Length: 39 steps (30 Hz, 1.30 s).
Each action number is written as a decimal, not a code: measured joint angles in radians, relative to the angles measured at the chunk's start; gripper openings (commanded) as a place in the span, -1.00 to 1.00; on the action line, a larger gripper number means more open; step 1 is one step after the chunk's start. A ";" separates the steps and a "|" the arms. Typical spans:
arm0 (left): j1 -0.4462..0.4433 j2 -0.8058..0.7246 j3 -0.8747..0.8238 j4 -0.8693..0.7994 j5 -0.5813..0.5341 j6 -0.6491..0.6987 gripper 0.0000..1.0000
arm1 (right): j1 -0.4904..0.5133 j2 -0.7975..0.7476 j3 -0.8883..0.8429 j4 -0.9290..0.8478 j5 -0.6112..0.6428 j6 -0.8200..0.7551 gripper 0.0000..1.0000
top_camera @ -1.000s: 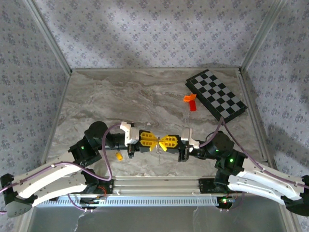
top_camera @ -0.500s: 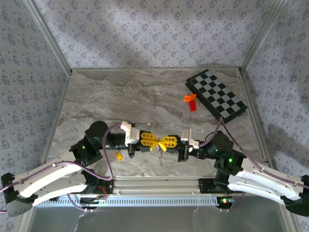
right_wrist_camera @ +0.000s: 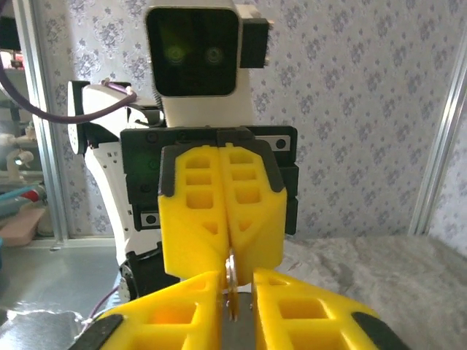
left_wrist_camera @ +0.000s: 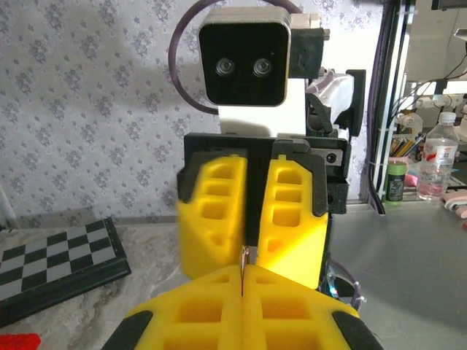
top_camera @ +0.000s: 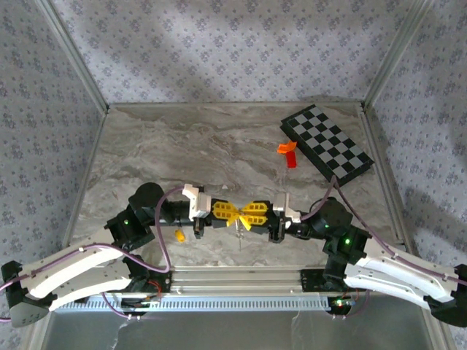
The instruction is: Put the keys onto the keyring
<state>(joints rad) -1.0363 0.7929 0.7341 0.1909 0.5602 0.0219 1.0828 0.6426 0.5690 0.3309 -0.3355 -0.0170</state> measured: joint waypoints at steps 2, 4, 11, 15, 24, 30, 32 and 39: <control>0.000 -0.001 0.000 -0.026 -0.010 0.011 -1.00 | -0.007 -0.003 0.000 -0.019 0.010 0.004 -0.06; 0.000 -0.006 0.000 -0.055 -0.027 0.022 -1.00 | -0.012 -0.016 0.005 -0.055 0.025 0.000 0.07; 0.000 -0.051 0.002 -0.140 -0.125 0.048 -1.00 | -0.044 -0.075 0.053 -0.225 0.092 0.003 0.41; 0.000 -0.069 0.002 -0.177 -0.201 0.047 -1.00 | -0.086 -0.073 0.091 -0.313 0.138 0.025 0.67; 0.000 -0.154 -0.031 -0.195 -0.323 0.047 -1.00 | -0.279 0.127 0.111 -0.391 0.148 0.152 0.99; 0.000 -0.227 -0.128 -0.180 -0.341 0.044 -1.00 | -0.360 0.340 0.111 -0.357 0.130 0.233 0.99; 0.000 -0.249 -0.149 -0.180 -0.345 0.044 -1.00 | -0.361 0.420 0.112 -0.321 0.118 0.256 1.00; 0.000 -0.327 -0.154 -0.181 -0.339 0.048 -1.00 | -0.365 0.750 0.150 -0.116 -0.019 0.315 0.90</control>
<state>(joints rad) -1.0363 0.4656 0.5804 0.0097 0.2211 0.0696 0.7177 1.3926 0.7193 0.2150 -0.3542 0.2977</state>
